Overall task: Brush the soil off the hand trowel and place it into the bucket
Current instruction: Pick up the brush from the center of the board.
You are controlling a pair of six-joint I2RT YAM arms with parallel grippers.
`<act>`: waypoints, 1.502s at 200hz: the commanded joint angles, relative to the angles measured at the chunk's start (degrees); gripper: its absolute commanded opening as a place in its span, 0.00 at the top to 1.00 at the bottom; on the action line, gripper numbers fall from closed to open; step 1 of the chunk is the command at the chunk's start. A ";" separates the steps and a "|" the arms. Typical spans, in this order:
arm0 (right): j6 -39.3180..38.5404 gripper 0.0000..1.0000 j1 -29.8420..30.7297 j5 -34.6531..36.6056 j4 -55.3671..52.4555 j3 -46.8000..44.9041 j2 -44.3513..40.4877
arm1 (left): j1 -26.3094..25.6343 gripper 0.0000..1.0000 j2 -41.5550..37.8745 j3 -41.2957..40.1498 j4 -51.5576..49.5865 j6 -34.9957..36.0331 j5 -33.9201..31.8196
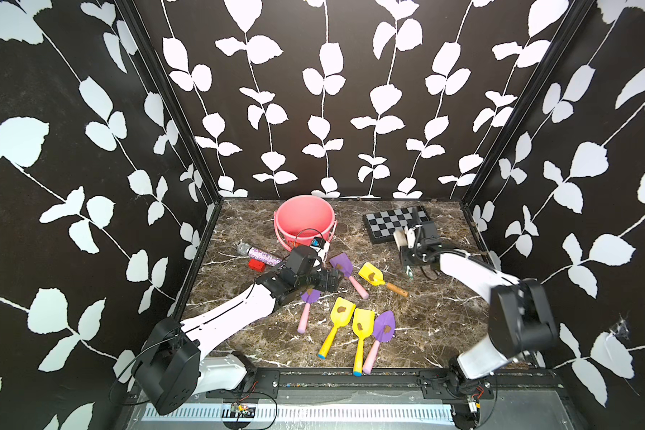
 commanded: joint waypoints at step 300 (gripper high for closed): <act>15.47 1.00 16.85 -59.89 18.69 4.63 -9.64 | 13.77 0.34 1.06 0.97 49.95 -8.85 42.37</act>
